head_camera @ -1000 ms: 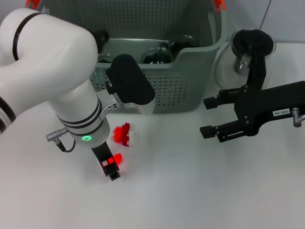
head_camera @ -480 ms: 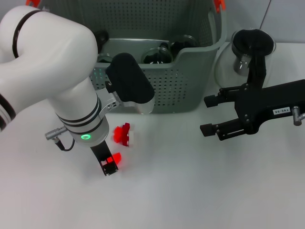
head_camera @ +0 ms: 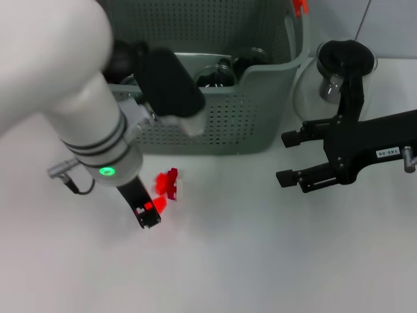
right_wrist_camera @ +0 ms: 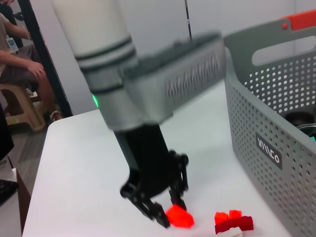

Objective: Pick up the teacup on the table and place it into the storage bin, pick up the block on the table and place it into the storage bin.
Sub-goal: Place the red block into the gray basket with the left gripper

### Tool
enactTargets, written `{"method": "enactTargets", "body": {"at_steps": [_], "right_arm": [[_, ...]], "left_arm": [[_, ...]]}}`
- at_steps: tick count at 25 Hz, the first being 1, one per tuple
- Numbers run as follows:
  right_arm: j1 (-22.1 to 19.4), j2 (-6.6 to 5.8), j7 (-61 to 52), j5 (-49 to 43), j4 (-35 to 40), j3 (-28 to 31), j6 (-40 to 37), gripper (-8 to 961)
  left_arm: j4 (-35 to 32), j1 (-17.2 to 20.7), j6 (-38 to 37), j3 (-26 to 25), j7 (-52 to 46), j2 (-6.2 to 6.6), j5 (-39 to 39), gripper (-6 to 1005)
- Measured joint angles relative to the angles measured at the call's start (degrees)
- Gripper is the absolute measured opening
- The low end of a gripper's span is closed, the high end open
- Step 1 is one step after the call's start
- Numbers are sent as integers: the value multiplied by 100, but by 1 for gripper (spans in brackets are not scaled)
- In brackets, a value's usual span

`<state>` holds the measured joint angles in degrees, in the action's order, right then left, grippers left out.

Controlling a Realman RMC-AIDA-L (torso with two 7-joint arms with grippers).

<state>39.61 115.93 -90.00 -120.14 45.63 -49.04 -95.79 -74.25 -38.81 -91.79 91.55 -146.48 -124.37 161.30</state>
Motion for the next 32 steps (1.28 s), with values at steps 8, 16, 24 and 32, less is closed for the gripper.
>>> {"method": "enactTargets", "body": {"at_steps": [8,16,24,32], "right_arm": [[-38,-1,49,-1,23,-1,-10,878],[-7,3,72,-14,35,-35,-97,877],[34,7,82,-35,43,-50,-209,877],[74,-54,81,-37,51,-53,-315,878]], "left_arm": [[-2193,256,-1258,-1772,327,21,-1073,286],[-1951,-605,-1106,-4020,463,444,-2558,286],[538,-1098,811,-4197,512,1159,-2536,285],[1188,-1186,1555,-4164,736,1160,-2492,330]]}}
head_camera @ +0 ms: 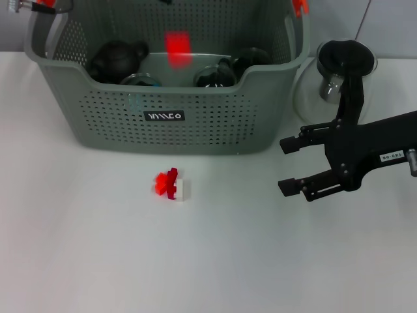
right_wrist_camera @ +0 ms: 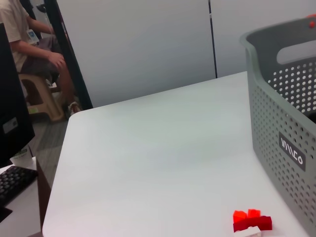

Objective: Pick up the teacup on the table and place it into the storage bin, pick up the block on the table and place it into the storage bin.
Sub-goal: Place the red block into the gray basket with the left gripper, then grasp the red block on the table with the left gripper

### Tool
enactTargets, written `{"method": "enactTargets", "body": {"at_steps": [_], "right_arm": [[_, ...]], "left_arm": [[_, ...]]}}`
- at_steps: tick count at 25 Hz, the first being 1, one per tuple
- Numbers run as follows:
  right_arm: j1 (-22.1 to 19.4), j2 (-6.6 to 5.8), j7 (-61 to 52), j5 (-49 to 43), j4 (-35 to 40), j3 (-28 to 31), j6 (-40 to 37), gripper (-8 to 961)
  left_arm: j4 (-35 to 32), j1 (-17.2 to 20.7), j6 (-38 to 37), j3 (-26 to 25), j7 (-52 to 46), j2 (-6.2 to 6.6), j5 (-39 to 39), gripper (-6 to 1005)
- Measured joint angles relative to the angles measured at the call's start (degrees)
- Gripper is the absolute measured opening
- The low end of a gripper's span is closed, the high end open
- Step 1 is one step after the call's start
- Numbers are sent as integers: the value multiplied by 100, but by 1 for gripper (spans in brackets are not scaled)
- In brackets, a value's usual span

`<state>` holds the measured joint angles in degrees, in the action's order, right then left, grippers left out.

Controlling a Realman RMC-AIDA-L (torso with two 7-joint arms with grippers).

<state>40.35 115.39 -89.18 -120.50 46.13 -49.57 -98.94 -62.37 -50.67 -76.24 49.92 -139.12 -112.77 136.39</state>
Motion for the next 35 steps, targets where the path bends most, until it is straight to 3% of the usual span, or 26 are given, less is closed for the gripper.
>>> {"method": "enactTargets", "body": {"at_steps": [5,9,10,13,17,19,23,26,35], "right_arm": [[3,-22,3,0,1,0,-47,878],[-32,-30,53,1,1,3,-49,878],[-37,-32,56,1,1,7,-47,878],[-46,-28,56,2,0,27,-48,877],[-68,-17,58,1,-38,46,-10,877],[-77,-9,59,4,-52,51,41,877],[-102,5,51,31,-59,83,121,878],[-103,25,15,39,-61,121,156,878],[-53,45,-109,46,-61,203,235,877]], "left_arm": [[-152,59,-22,12,-28,-42,2,427],[-673,218,-472,-16,-20,-145,-75,504],[-900,277,-687,-19,-7,-187,-132,580],[-1963,620,-1654,4,112,-423,-442,776],[-3315,1338,-2648,113,680,-935,-939,947],[-3742,1770,-2902,359,998,-1116,-1126,949],[-3928,2477,-2883,1127,1271,-1150,-1355,951],[-3758,2669,-2907,1290,1458,-1177,-1322,951],[-2485,2412,-2728,1500,2071,-1139,-578,952]]}}
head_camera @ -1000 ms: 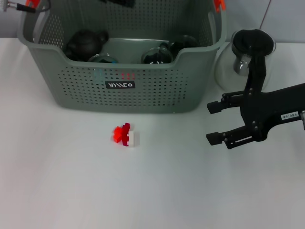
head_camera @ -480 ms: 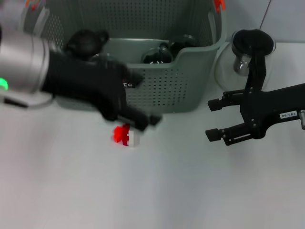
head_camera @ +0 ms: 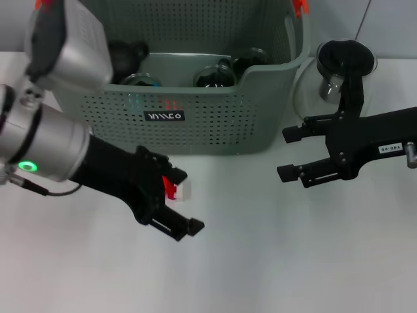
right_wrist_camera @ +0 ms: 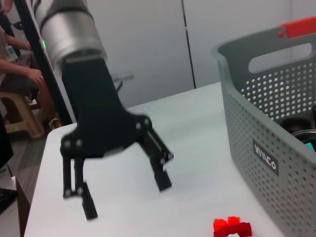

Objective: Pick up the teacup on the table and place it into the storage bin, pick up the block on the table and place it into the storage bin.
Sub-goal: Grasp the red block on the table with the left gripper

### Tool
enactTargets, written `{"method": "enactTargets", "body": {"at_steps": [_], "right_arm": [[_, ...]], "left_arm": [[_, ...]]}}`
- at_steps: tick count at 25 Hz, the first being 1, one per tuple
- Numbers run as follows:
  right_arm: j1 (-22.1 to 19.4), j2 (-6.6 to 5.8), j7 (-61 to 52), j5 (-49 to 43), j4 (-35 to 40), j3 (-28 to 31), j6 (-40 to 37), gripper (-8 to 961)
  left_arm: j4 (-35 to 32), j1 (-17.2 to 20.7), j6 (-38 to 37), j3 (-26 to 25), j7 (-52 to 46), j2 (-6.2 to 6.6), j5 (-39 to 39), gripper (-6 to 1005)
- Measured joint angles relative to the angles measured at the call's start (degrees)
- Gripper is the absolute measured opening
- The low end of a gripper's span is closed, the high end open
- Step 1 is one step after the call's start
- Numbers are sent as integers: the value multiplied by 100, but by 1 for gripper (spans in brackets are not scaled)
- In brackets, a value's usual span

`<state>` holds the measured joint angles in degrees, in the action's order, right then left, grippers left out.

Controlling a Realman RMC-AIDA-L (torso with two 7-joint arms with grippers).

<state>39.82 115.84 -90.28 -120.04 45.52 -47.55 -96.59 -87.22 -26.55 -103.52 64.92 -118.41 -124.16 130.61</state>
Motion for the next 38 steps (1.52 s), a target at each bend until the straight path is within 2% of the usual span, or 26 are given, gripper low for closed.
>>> {"method": "enactTargets", "body": {"at_steps": [7,13,26,38], "right_arm": [[10,1,-91,0,0,10,71,877],[18,0,-172,-1,1,10,81,878],[47,3,-193,-2,1,8,89,877],[60,17,-174,-2,1,8,97,877]], "left_arm": [[909,-230,838,110,296,12,457,952],[1396,-330,1394,182,345,12,793,952],[1987,-272,2529,149,340,-3,1302,951],[2137,-348,2740,183,-416,-8,1334,951]]}}
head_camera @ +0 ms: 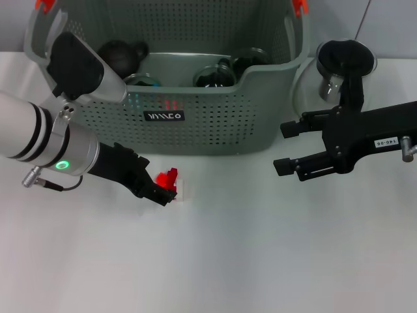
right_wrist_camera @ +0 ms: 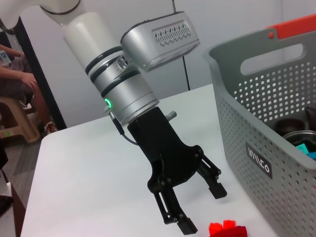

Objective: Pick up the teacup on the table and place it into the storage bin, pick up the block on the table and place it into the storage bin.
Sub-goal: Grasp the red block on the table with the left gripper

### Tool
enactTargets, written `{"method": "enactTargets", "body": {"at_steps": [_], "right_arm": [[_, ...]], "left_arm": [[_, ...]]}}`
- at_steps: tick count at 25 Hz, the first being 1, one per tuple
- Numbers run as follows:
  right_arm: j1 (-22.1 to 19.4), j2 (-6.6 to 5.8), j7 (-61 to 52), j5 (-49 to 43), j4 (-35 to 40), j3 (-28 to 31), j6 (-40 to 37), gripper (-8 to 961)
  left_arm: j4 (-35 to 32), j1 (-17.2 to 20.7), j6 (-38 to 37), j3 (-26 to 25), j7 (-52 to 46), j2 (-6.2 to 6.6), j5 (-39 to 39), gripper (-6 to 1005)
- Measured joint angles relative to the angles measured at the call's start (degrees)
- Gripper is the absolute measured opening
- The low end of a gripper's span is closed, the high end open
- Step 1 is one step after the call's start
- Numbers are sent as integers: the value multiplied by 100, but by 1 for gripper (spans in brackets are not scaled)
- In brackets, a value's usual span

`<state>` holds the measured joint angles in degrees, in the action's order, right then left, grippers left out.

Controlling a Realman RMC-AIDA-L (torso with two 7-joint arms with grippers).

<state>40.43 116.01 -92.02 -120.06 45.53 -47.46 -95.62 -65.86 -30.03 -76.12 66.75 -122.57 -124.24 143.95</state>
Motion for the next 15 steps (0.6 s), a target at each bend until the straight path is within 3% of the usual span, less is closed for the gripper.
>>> {"method": "enactTargets", "body": {"at_steps": [15], "right_arm": [[9,1,27,0,0,-2,0,878]], "left_arm": [[611,-139,555,36,-150,3,10,950]]}}
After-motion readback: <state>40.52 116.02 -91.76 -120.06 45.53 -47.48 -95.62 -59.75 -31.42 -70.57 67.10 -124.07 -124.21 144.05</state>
